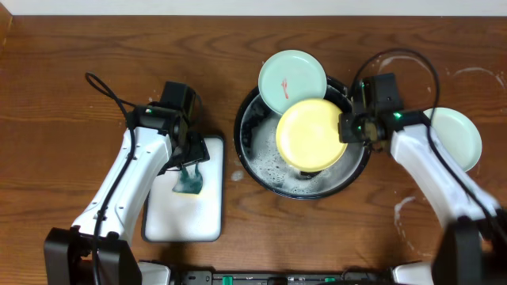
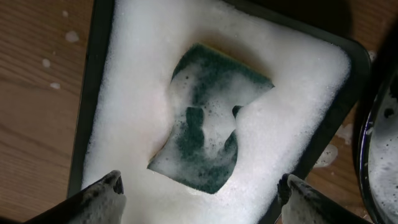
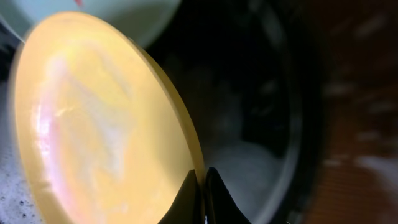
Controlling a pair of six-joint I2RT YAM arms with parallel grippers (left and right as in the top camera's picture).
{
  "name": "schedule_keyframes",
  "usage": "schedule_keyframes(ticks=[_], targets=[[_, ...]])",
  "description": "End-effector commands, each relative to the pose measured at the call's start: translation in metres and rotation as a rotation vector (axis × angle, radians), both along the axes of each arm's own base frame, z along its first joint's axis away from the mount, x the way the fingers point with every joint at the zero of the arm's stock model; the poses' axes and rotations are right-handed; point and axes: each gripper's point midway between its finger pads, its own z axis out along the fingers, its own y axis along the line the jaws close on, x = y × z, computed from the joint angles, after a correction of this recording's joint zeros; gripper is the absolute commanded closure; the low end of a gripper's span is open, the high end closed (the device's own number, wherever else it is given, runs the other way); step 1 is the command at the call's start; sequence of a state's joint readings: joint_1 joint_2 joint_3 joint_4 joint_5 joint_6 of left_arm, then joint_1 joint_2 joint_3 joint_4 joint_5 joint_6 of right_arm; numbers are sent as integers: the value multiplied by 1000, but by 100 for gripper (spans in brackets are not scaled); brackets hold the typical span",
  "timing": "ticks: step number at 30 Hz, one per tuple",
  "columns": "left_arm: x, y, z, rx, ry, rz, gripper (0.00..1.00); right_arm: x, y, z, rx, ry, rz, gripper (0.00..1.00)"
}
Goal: Clean dirty plates on tray and stack at the side
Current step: 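Lift the yellow plate with the right gripper out of the basin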
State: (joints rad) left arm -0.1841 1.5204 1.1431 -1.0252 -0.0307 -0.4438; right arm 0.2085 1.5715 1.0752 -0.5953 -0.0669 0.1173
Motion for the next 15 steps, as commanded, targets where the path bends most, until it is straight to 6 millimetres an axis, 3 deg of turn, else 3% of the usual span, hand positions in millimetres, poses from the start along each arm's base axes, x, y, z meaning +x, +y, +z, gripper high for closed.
schedule_keyframes(ticks=[1, 15], targets=[[3, 1, 5, 1, -12, -2, 20, 0, -4, 35, -165, -126, 24, 99], [3, 1, 5, 1, -12, -2, 20, -20, 1, 122, -902, -444, 75, 99]])
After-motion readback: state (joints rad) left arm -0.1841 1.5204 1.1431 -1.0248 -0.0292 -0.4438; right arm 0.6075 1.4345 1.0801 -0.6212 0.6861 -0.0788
